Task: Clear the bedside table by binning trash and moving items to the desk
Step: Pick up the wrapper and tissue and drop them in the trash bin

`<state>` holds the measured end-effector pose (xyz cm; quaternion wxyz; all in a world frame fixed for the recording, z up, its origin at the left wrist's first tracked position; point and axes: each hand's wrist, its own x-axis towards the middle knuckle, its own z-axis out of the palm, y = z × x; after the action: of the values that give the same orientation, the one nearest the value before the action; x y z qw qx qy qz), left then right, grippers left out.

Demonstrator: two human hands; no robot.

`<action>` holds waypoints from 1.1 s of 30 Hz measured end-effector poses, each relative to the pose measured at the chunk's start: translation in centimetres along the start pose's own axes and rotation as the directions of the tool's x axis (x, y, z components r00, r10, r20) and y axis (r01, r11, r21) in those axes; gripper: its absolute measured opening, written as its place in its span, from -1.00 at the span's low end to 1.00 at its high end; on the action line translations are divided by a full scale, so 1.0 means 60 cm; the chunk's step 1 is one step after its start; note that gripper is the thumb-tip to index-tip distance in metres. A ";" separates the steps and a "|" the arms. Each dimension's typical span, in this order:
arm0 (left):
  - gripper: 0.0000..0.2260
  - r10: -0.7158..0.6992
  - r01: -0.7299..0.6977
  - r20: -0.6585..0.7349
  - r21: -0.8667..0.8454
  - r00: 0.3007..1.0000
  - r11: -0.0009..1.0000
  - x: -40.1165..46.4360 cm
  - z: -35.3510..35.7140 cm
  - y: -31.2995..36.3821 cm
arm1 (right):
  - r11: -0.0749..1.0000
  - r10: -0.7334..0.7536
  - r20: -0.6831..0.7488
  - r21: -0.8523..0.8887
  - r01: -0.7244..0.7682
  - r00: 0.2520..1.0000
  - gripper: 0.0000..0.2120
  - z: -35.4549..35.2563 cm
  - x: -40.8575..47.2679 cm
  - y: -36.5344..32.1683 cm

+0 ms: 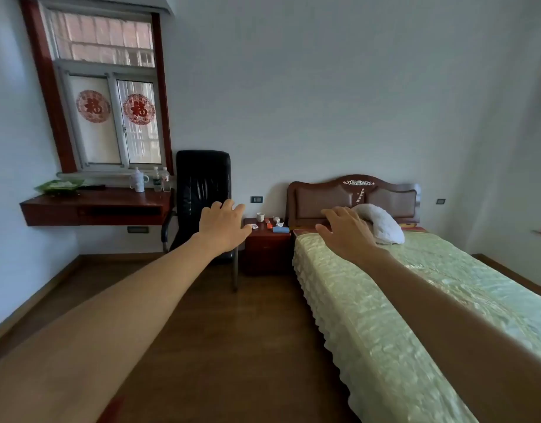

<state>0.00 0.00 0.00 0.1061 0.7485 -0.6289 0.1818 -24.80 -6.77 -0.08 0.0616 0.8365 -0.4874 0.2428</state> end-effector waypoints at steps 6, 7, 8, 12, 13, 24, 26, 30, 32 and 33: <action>-0.48 -0.025 0.024 0.026 0.037 0.999 0.999 0.132 0.060 0.049 | 1.000 -0.015 0.030 -0.015 0.015 0.999 -0.56 0.053 0.121 0.099; -0.48 -0.028 0.028 0.023 0.040 0.999 0.999 0.154 0.071 0.054 | 1.000 -0.017 0.036 -0.014 0.017 0.999 -0.56 0.062 0.142 0.117; -0.48 -0.039 0.038 0.025 0.037 0.999 0.999 0.173 0.078 0.058 | 1.000 -0.011 0.039 -0.010 0.011 0.999 -0.56 0.067 0.160 0.129; -0.49 -0.052 0.050 0.046 0.039 0.998 0.998 0.244 0.125 0.072 | 1.000 -0.010 0.069 -0.004 0.010 0.998 -0.57 0.117 0.227 0.177; -0.50 -0.053 0.051 0.054 0.038 0.997 0.998 0.260 0.137 0.073 | 1.000 -0.013 0.078 -0.003 0.014 0.997 -0.57 0.132 0.241 0.186; -0.48 -0.062 0.060 0.081 0.032 0.995 0.998 0.465 0.288 -0.002 | 0.998 -0.061 0.106 -0.012 0.062 0.993 -0.58 0.303 0.453 0.189; -0.48 -0.056 0.054 0.066 0.033 0.996 0.998 0.514 0.313 -0.034 | 0.999 -0.051 0.085 -0.012 0.052 0.995 -0.58 0.331 0.507 0.184; -0.48 -0.043 0.041 0.065 0.033 0.997 0.999 0.605 0.361 -0.098 | 1.000 -0.020 0.069 -0.008 0.021 0.997 -0.59 0.387 0.608 0.175; -0.48 -0.033 0.030 0.074 0.040 0.997 0.999 0.645 0.387 -0.124 | 1.000 -0.006 0.068 -0.010 0.007 0.998 -0.59 0.416 0.648 0.170; -0.48 -0.031 0.028 0.077 0.041 0.997 0.999 0.665 0.401 -0.136 | 1.000 -0.001 0.068 -0.010 0.002 0.998 -0.59 0.430 0.666 0.168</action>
<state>17.02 -43.83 -5.17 0.0693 0.7661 -0.6177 0.1635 -8.14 -52.15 -5.35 0.0496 0.8443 -0.4898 0.2118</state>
